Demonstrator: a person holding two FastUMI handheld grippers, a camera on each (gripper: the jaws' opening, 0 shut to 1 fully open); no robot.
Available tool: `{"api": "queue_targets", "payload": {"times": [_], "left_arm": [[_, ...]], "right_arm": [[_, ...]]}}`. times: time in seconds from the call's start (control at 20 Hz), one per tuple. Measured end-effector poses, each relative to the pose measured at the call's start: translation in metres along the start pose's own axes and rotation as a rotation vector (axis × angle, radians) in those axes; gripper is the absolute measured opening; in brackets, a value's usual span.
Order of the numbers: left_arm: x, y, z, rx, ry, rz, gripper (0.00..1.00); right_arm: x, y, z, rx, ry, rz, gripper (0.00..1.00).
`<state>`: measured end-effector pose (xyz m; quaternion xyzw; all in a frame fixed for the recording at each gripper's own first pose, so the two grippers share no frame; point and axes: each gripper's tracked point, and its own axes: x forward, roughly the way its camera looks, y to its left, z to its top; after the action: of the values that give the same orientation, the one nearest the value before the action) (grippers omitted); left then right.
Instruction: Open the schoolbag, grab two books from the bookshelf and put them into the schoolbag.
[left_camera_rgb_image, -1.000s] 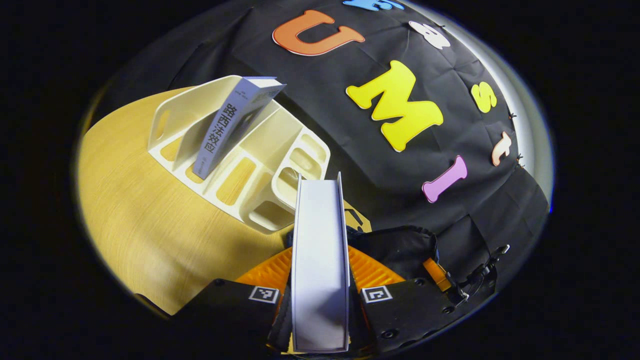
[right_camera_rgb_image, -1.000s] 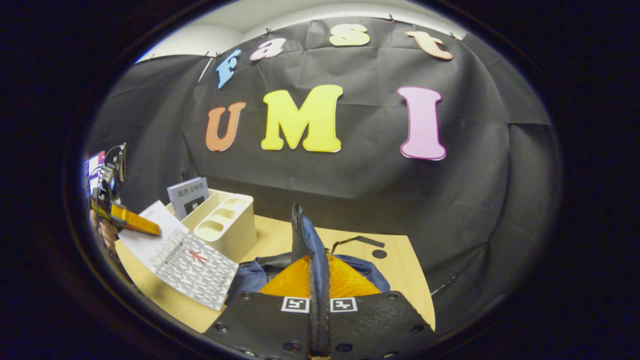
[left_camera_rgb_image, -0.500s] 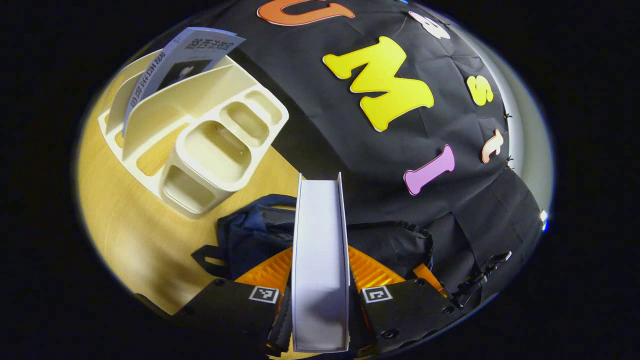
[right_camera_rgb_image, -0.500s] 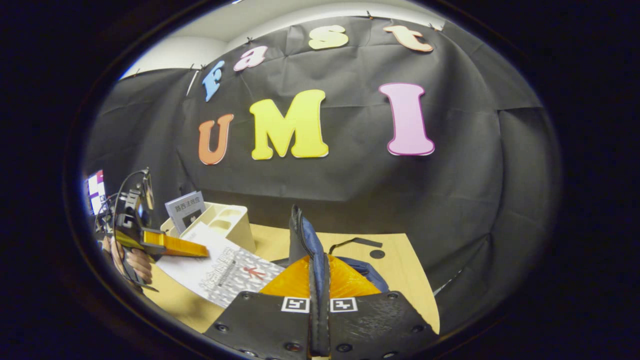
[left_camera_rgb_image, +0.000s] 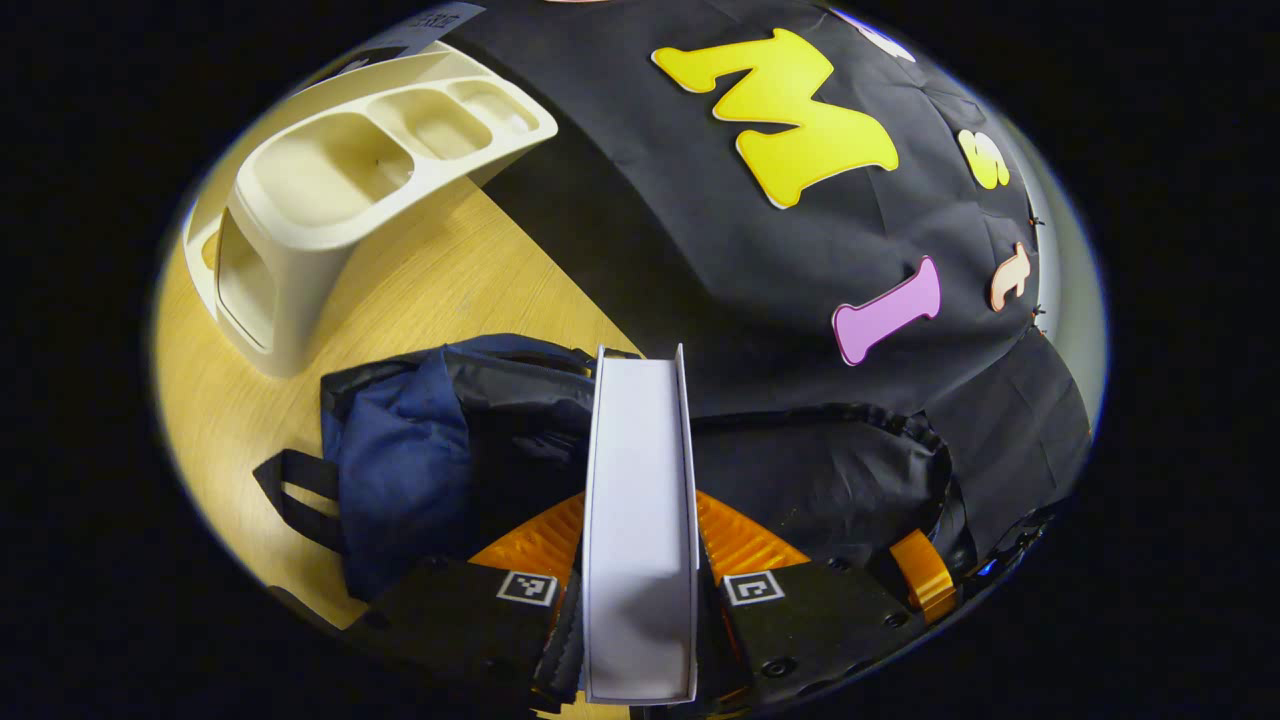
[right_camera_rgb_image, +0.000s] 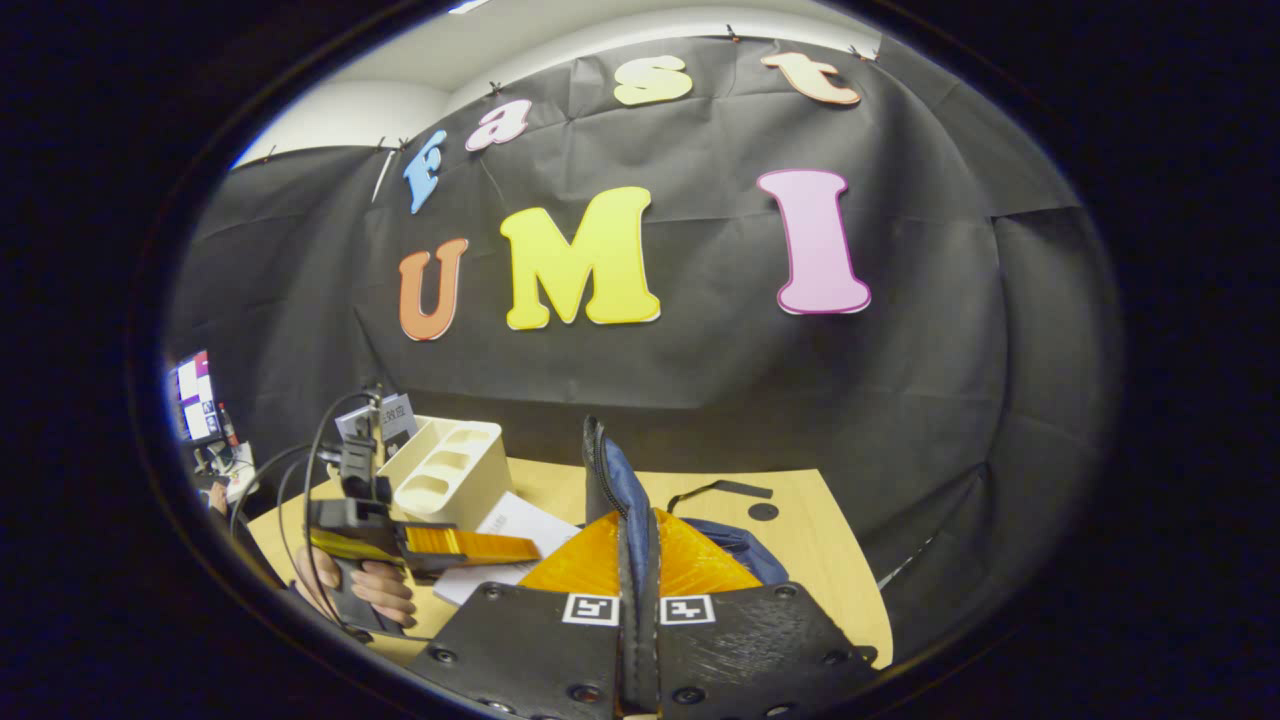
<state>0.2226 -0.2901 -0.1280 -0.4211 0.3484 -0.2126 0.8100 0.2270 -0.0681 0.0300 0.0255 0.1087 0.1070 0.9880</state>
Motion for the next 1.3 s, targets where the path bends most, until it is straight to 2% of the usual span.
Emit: {"api": "queue_targets", "payload": {"times": [0.15,0.25,0.65,1.1,1.3], "left_arm": [[0.01,0.01,-0.009,0.044,-0.034,0.033,0.47],[0.015,0.008,-0.015,0.035,-0.051,0.021,0.46],[0.048,0.011,-0.044,-0.138,-0.12,-0.015,0.46],[0.07,0.006,-0.054,-0.155,-0.151,-0.019,0.47],[0.068,0.015,-0.055,-0.1,-0.123,0.035,0.51]], "right_arm": [[-0.001,0.003,0.001,0.0,-0.015,-0.001,0.0],[-0.005,0.006,0.004,0.002,-0.033,0.006,0.0],[-0.005,0.021,0.006,0.017,-0.048,0.032,0.02],[-0.003,0.021,0.004,0.022,-0.043,0.031,0.0],[-0.001,0.02,0.001,0.029,-0.038,0.022,0.0]]}}
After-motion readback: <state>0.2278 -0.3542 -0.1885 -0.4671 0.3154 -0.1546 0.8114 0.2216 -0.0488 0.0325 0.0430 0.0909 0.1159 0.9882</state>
